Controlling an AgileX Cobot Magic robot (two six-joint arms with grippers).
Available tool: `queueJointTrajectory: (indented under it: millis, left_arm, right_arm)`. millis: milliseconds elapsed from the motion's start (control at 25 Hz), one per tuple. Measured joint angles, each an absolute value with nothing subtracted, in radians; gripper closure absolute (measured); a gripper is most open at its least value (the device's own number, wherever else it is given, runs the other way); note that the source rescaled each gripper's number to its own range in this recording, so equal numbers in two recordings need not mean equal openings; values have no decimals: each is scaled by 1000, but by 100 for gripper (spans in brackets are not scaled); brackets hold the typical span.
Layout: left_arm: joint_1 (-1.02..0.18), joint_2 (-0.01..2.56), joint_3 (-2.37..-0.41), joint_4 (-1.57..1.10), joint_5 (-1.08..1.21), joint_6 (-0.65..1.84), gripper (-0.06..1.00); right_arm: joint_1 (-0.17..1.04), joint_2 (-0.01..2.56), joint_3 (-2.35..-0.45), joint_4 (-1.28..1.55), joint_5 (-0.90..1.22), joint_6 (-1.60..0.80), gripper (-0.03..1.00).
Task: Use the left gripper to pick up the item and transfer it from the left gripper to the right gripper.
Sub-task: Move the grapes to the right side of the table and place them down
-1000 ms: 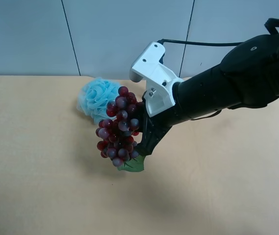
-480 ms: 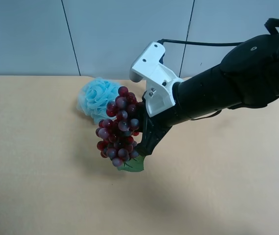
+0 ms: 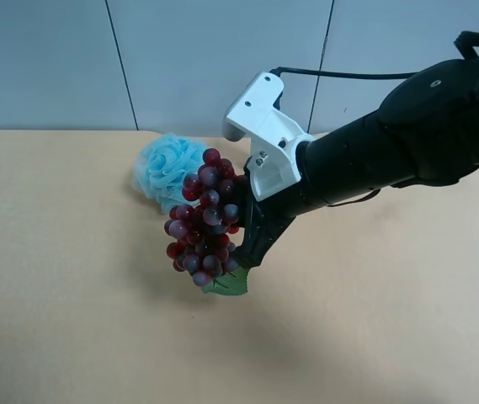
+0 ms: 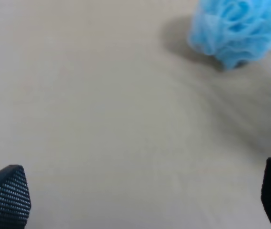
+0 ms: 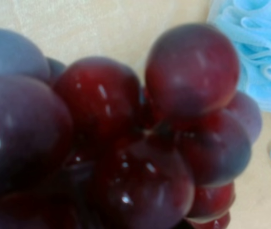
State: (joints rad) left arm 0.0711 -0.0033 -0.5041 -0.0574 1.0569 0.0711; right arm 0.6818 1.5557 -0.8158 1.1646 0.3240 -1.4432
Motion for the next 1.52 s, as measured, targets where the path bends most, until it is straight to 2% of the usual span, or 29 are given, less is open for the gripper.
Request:
queueJointTrajectory:
  millis: [1520]
  left_arm:
    - [97,-3,-504,-57,1057,69,-5]
  right_arm:
    - [682,1509,-816,1165,336,-1376,97]
